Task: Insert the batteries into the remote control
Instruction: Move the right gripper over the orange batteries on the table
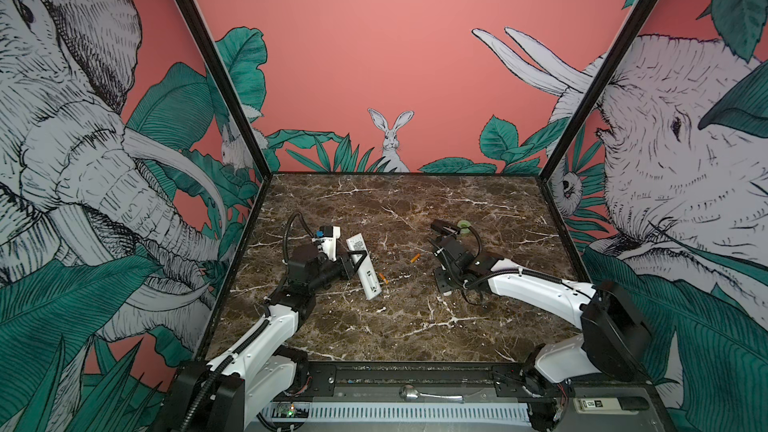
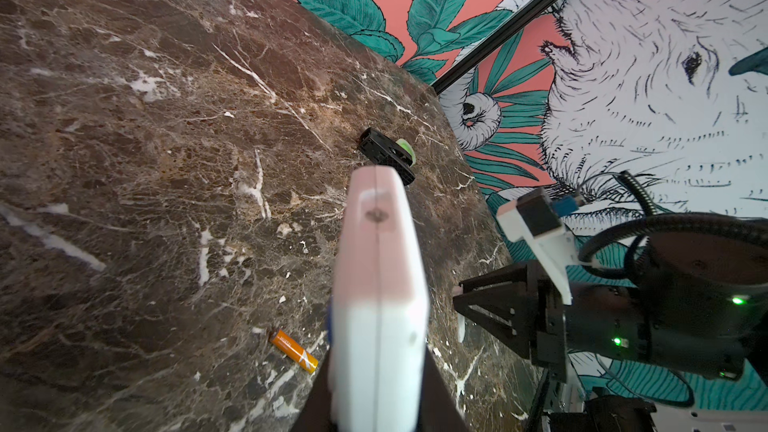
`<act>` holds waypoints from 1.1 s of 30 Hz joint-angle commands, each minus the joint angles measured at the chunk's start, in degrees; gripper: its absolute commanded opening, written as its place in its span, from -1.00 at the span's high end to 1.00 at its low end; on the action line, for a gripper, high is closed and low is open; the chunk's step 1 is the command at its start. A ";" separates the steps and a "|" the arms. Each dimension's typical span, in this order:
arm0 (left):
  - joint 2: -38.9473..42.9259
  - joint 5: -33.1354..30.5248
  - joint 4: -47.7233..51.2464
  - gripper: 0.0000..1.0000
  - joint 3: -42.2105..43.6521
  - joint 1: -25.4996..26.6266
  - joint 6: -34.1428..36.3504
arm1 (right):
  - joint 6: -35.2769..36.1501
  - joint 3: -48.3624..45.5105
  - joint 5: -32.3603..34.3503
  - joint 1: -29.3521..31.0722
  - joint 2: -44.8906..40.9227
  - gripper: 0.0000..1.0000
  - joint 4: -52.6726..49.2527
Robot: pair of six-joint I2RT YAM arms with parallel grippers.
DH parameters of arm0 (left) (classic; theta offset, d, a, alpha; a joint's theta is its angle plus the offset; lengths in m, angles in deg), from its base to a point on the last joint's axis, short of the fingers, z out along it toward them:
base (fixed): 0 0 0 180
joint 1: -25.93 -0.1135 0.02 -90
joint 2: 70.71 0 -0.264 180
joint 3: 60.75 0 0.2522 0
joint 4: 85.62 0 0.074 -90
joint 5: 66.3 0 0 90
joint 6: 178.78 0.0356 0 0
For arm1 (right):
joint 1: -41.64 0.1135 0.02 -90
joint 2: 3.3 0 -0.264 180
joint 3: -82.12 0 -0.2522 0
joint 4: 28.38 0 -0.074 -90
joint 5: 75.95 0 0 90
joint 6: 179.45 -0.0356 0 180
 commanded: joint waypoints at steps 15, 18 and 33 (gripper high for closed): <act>6.01 4.11 -1.53 1.00 1.97 -0.56 1.61 | -0.99 0.76 -1.85 -1.77 5.27 0.64 1.84; 6.68 4.12 -0.52 1.00 2.04 -0.54 1.92 | -1.14 0.28 -1.80 -1.88 5.36 0.65 1.95; 7.77 4.10 0.67 1.00 2.12 -0.52 2.38 | -2.09 -1.80 -1.83 -2.10 7.90 0.64 2.87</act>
